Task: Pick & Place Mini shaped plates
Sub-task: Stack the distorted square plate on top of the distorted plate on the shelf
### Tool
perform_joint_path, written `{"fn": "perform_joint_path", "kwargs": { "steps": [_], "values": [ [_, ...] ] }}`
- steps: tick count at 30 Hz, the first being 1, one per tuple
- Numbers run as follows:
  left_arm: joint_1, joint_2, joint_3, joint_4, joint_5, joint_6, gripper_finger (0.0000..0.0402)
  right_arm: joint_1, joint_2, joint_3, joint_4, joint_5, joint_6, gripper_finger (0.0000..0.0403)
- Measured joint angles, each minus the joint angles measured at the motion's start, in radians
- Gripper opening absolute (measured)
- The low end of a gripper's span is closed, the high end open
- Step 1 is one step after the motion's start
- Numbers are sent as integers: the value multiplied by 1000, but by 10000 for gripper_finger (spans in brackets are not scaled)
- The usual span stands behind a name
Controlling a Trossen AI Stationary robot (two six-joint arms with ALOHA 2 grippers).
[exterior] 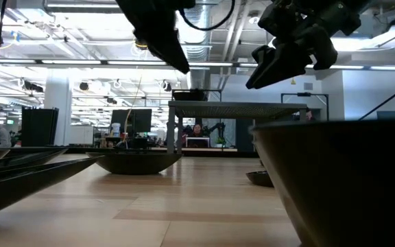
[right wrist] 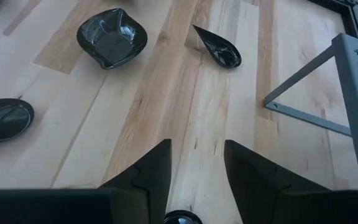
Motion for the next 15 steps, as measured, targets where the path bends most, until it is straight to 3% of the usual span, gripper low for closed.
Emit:
{"fn": "perform_joint_path", "kwargs": {
  "steps": [5, 8, 12, 15],
  "values": [
    [-69, 0, 0, 0, 52, -65, 120, 0, 0, 0, 3, -4, 33, 141],
    [-100, 0, 0, 0, 51, -65, 120, 6, 0, 0, 22, -67, 52, 138],
    [-125, 0, 0, 0, 49, -65, 120, 50, 0, 0, 45, -210, 224, 130],
    [-129, 0, 0, -1, 48, -65, 120, 131, 22, 1, 49, -219, 354, 123]
  ]
}}
